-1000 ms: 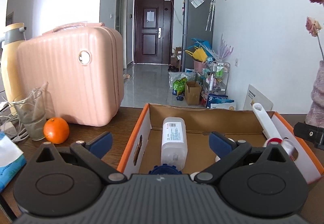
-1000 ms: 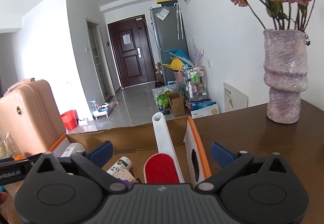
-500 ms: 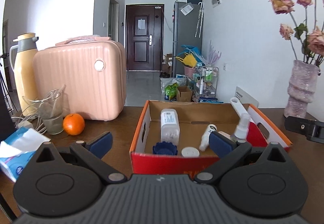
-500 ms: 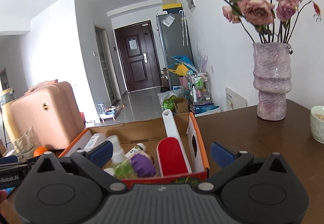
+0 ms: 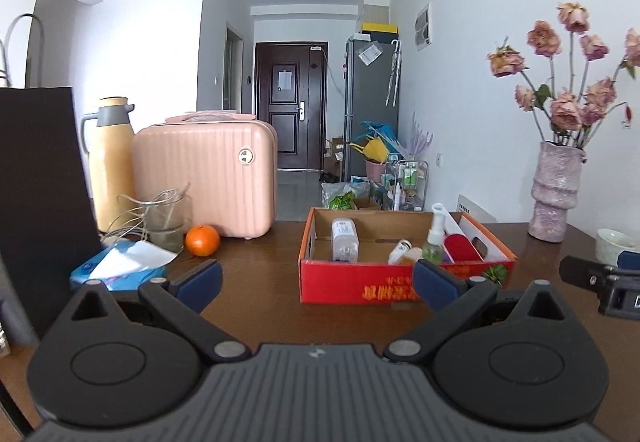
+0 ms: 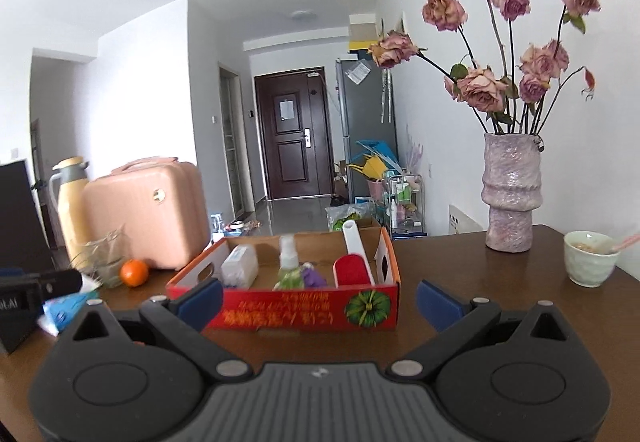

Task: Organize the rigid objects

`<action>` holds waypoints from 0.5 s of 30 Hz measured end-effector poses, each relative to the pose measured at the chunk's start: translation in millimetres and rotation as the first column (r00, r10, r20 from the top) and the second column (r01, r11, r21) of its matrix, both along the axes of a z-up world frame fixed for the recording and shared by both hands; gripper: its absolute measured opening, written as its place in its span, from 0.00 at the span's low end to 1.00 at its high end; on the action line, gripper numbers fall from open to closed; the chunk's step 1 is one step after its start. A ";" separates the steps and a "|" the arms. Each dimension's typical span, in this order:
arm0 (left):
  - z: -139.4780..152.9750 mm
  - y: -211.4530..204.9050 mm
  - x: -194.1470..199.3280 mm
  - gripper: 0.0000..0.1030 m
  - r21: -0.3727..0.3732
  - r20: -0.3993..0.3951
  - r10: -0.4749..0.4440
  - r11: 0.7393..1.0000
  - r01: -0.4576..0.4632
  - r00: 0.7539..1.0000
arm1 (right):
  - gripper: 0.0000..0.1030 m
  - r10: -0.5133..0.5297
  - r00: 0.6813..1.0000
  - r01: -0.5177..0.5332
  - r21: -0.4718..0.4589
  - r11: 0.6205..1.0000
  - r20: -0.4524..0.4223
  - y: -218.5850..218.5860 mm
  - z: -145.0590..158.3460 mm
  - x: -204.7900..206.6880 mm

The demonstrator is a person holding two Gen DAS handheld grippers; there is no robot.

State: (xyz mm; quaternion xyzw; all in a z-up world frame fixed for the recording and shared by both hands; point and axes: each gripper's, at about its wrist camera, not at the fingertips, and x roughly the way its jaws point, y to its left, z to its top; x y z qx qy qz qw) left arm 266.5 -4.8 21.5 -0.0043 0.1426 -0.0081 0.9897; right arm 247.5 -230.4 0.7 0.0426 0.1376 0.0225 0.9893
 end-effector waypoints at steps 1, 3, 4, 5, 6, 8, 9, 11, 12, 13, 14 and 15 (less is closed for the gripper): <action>-0.8 0.0 -8.2 1.00 0.002 0.003 -0.001 1.000 0.001 1.000 | 1.00 0.004 1.000 -0.004 -0.007 1.000 -0.002 1.7 -2.1 -10.1; -5.2 0.0 -28.5 1.00 0.010 0.003 0.001 1.000 -0.001 1.000 | 1.00 0.007 1.000 -0.007 -0.022 1.000 -0.007 4.1 -6.4 -28.2; -7.5 0.2 -36.8 1.00 0.014 0.001 0.000 1.000 0.000 1.000 | 1.00 0.006 1.000 -0.006 -0.025 1.000 -0.011 4.6 -8.6 -36.4; -10.8 0.3 -45.2 1.00 0.017 -0.004 0.001 1.000 -0.001 1.000 | 1.00 0.007 1.000 -0.008 -0.025 1.000 -0.019 4.3 -10.6 -42.8; -13.7 0.6 -51.5 1.00 0.019 -0.013 0.002 1.000 -0.002 1.000 | 1.00 0.012 1.000 -0.013 -0.028 1.000 -0.027 5.1 -12.3 -50.0; -19.8 2.2 -63.8 1.00 0.021 -0.037 0.005 1.000 -0.004 0.999 | 1.00 0.012 0.999 -0.014 -0.038 0.999 -0.033 7.3 -14.4 -65.9; -22.3 3.4 -69.1 1.00 0.023 -0.045 0.008 1.000 -0.007 0.999 | 1.00 0.012 0.999 -0.014 -0.039 0.999 -0.033 8.6 -15.0 -72.9; -25.9 3.3 -80.4 1.00 0.030 -0.059 0.011 1.000 -0.009 0.998 | 1.00 0.018 1.000 -0.019 -0.041 0.999 -0.025 11.2 -14.4 -87.8; -27.2 3.1 -85.2 1.00 0.032 -0.068 0.007 0.999 -0.005 0.998 | 1.00 0.019 1.000 -0.020 -0.043 0.999 -0.018 12.0 -13.7 -94.6; -28.5 3.4 -88.4 1.00 0.030 -0.073 0.005 1.000 -0.003 0.997 | 1.00 0.018 1.000 -0.019 -0.044 0.999 -0.013 12.6 -13.0 -100.3; -30.1 4.7 -92.8 1.00 0.026 -0.075 0.002 1.000 0.000 0.997 | 1.00 0.019 1.000 -0.019 -0.045 0.999 -0.008 13.1 -12.3 -105.5; -31.5 5.1 -96.4 1.00 0.023 -0.079 -0.001 1.000 0.003 0.997 | 1.00 0.021 1.000 -0.021 -0.043 0.999 -0.006 13.2 -12.2 -109.5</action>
